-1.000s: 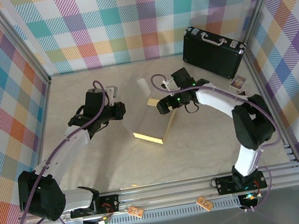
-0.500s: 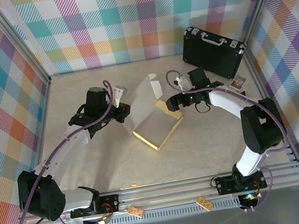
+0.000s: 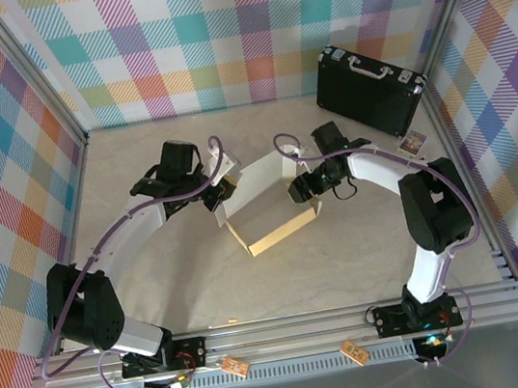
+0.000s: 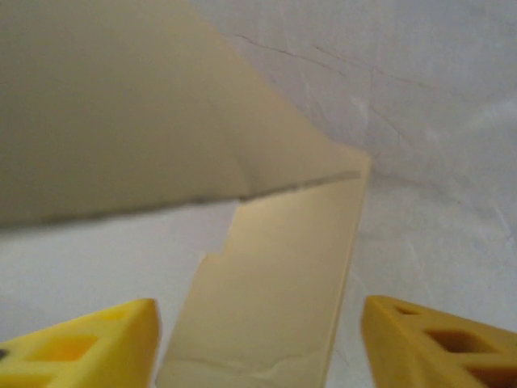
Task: Fold the paper box
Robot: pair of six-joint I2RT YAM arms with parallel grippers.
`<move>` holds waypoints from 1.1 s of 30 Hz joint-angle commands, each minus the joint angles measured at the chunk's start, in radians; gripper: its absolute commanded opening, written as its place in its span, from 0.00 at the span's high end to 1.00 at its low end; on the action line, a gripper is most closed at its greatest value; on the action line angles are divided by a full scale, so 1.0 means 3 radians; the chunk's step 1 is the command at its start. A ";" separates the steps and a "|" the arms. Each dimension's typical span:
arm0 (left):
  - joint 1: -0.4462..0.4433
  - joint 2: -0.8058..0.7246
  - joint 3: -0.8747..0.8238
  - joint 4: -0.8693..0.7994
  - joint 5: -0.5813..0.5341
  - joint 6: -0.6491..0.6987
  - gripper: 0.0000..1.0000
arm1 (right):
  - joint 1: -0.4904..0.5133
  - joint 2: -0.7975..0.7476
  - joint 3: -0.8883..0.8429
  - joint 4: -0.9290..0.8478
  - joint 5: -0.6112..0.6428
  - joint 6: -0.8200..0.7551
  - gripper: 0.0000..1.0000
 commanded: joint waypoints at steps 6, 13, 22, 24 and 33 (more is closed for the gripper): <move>-0.0028 -0.0163 -0.0110 0.0081 0.0077 0.0013 0.98 | 0.0055 0.0002 -0.0211 0.0073 -0.0105 0.0308 0.45; -0.0048 -0.0543 -0.0324 0.0552 0.0138 -0.0192 0.96 | 0.0052 -0.0598 -0.0520 0.0558 -0.0315 0.0408 0.21; -0.0228 -0.0804 -0.0527 0.0619 -0.0154 0.0039 0.96 | -0.0133 -0.1251 -0.0943 0.0646 0.0416 0.0975 0.14; -0.0252 -0.0837 -0.0584 0.0665 -0.0123 0.0095 0.96 | -0.0252 -0.1446 -0.1140 0.0752 0.0494 0.1155 0.00; -0.0266 -0.0776 -0.0553 0.0646 -0.0030 0.0195 0.97 | -0.0510 -0.2125 -0.1980 0.1440 -0.0008 0.1713 0.14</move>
